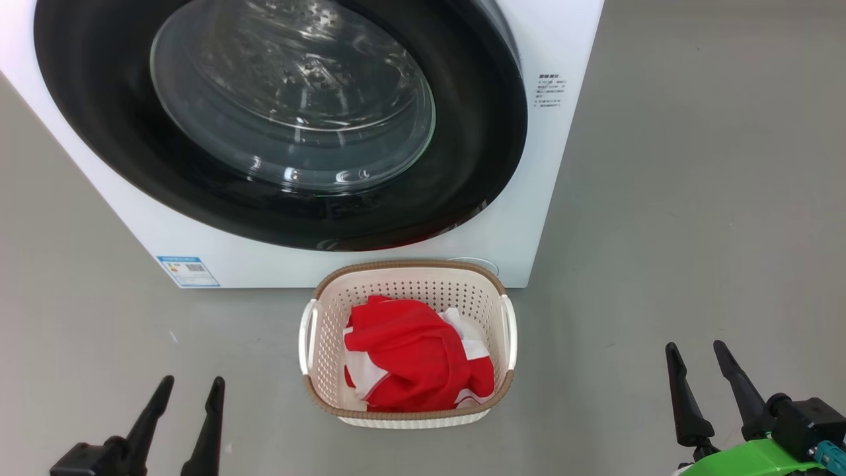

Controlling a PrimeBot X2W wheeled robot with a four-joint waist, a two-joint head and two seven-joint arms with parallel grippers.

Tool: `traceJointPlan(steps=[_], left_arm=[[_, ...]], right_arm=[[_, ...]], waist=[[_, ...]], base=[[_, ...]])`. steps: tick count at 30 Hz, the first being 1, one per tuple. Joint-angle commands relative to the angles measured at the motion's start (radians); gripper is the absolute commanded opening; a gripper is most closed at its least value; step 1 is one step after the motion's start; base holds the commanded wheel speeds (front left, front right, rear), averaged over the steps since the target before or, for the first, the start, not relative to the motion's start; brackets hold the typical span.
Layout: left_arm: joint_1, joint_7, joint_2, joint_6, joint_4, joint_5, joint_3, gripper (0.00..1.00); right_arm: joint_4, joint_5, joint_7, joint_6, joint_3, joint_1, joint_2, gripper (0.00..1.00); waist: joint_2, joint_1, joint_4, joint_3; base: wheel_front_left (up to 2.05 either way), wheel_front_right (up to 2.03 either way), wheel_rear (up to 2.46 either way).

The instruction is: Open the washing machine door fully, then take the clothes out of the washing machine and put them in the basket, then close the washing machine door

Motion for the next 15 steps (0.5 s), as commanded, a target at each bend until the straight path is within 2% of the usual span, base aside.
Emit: traceJointPlan(steps=[1, 3, 4, 9, 15], left_arm=[[-0.016, -0.005, 0.026, -0.006, -0.021, -0.003, 0.036, 1.00], [-0.017, -0.005, 0.023, -0.006, -0.024, -0.009, 0.033, 1.00], [0.000, 0.000, 0.000, 0.000, 0.000, -0.002, -0.003, 0.00], [0.004, 0.002, -0.041, 0.001, 0.051, -0.005, -0.019, 0.00], [0.002, 0.018, -0.047, 0.001, 0.045, -0.065, -0.012, 0.00]], right_arm=[[-0.023, 0.007, -0.006, -0.001, 0.025, -0.012, -0.011, 1.00], [-0.023, 0.008, -0.006, -0.001, 0.025, -0.012, -0.011, 1.00], [0.000, 0.001, 0.000, 0.000, 0.000, 0.000, 0.000, 0.00], [0.058, 0.005, 0.002, 0.000, 0.003, 0.001, 0.015, 0.00], [0.051, 0.070, 0.017, 0.000, 0.004, -0.003, 0.011, 0.00]], waist=[[0.0000, 0.0000, 0.000, 0.001], [0.0000, 0.0000, 0.001, 0.003], [0.0000, 0.0000, 0.001, 0.003], [0.0000, 0.0000, 0.001, 0.003], [0.0000, 0.0022, -0.004, -0.004]], base=[[0.00, 0.00, 0.00], [0.00, 0.00, 0.00], [0.00, 0.00, 0.00], [0.00, 0.00, 0.00], [0.00, 0.00, 0.00]])
